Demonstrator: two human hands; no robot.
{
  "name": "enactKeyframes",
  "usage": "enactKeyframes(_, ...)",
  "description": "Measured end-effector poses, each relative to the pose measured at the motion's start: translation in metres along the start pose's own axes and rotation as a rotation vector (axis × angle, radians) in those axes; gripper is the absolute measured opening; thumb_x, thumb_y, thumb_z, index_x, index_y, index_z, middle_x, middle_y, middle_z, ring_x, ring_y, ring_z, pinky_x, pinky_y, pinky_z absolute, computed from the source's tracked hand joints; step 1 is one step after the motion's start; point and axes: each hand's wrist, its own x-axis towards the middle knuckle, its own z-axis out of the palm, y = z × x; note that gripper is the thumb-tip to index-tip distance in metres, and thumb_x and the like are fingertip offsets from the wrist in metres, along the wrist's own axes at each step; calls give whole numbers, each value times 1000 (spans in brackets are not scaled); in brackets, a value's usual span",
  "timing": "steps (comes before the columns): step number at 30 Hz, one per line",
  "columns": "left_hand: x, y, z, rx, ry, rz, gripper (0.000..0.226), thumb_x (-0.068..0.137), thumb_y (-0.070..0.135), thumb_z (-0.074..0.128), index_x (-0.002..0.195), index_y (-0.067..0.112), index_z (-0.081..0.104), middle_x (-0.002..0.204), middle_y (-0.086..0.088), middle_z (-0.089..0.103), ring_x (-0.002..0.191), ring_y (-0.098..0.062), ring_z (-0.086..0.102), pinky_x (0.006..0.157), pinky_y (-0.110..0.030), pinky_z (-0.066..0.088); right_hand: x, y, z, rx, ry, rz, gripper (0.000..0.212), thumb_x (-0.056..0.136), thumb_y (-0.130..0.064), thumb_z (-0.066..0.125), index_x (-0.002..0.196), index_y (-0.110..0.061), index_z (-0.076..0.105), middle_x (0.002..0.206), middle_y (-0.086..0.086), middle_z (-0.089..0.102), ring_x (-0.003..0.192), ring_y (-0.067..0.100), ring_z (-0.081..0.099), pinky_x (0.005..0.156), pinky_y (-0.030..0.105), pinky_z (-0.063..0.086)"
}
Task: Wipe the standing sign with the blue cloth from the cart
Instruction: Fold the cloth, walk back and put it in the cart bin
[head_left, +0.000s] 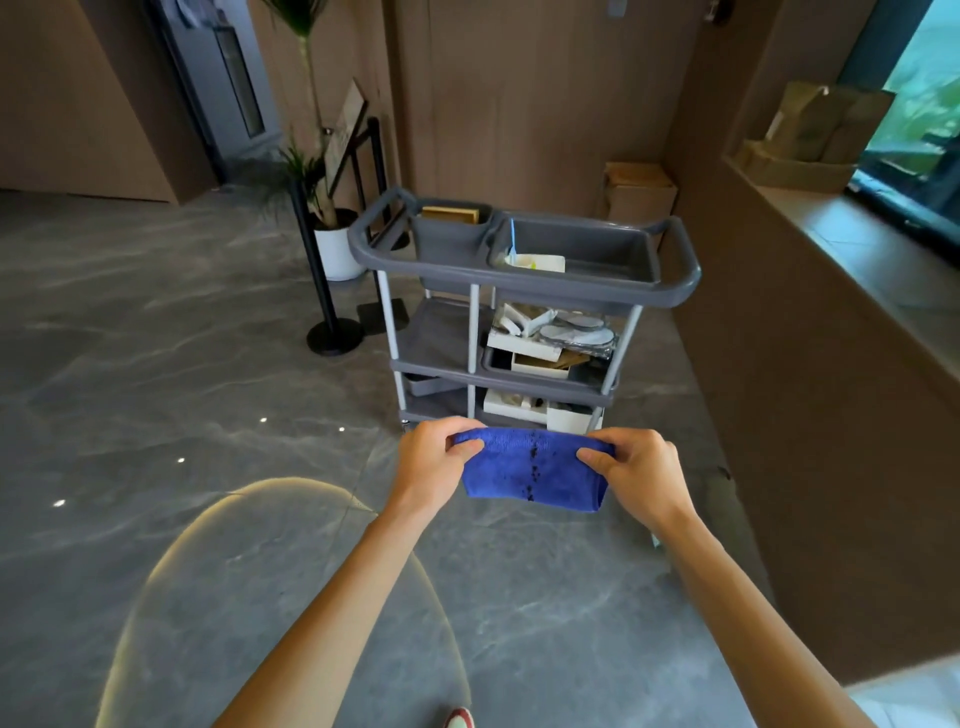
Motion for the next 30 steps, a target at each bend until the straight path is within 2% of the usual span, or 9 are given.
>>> enactKeyframes(2, 31, -1, -3, 10, -15, 8, 23, 89, 1, 65, 102, 16, 78, 92, 7, 75, 92, -12, 70, 81, -18, 51, 25, -3, 7, -4, 20, 15, 11, 90, -17, 73, 88, -24, 80, 73, -11, 74, 74, 4, 66, 62, 8, 47)
enactKeyframes(9, 110, 1, 1, 42, -50, 56, 23, 88, 1, 66, 107, 10, 78, 100, 0, 77, 95, -16, 69, 90, -28, 53, 88, -8, 12, -19, 98, 42, 13, 89, -16, 74, 95, -24, 81, 73, -14, 73, 77, 11, 68, 70, 14, 47)
enactKeyframes(13, 149, 2, 13, 57, -72, 84, 23, 88, 2, 68, 105, 13, 78, 90, 9, 73, 90, -11, 68, 85, -21, 50, 118, 1, 13, -16, 136, 82, 13, 88, -17, 75, 97, -23, 81, 72, -17, 70, 77, 10, 68, 70, 14, 49)
enactKeyframes(16, 177, 3, 28, 56, -99, 84, 21, 88, 1, 68, 105, 11, 77, 93, 7, 73, 91, -12, 68, 84, -20, 50, 143, 14, 10, -19, 133, 104, 13, 88, -18, 74, 97, -25, 81, 73, -15, 73, 75, 7, 69, 71, 21, 54)
enactKeyframes(20, 216, 8, 51, 46, -118, 78, 21, 89, 1, 67, 104, 11, 77, 90, 8, 72, 87, -9, 66, 77, -9, 47, 181, 34, 3, -21, 138, 124, 11, 89, -19, 74, 94, -26, 81, 72, -6, 74, 74, 15, 69, 69, 29, 56)
enactKeyframes(24, 259, 22, 80, 23, -135, 85, 21, 91, 0, 65, 105, 10, 76, 93, 3, 74, 92, -15, 69, 84, -26, 55, 226, 57, -13, -40, 149, 107, 11, 89, -20, 74, 95, -26, 81, 72, -2, 74, 73, 18, 68, 67, 29, 54)
enactKeyframes(26, 282, 29, 98, 27, -134, 102, 21, 91, 1, 65, 105, 11, 77, 92, 6, 74, 89, -10, 68, 80, -16, 52, 251, 70, -24, -37, 142, 95, 11, 90, -20, 74, 95, -27, 80, 73, -5, 74, 74, 15, 68, 66, 25, 53)
enactKeyframes(28, 304, 36, 114, 48, -115, 114, 21, 90, 2, 67, 103, 13, 77, 87, 14, 71, 82, 3, 65, 71, -2, 45, 274, 81, -34, -44, 142, 89, 10, 89, -20, 74, 95, -27, 80, 74, -7, 75, 75, 14, 68, 68, 25, 54)
enactKeyframes(30, 327, 45, 132, 37, -110, 103, 21, 89, 1, 67, 102, 14, 78, 83, 23, 68, 82, 9, 63, 70, 0, 43, 298, 93, -46, -24, 149, 90, 11, 89, -19, 74, 94, -27, 80, 74, -11, 75, 75, 7, 68, 69, 22, 54)
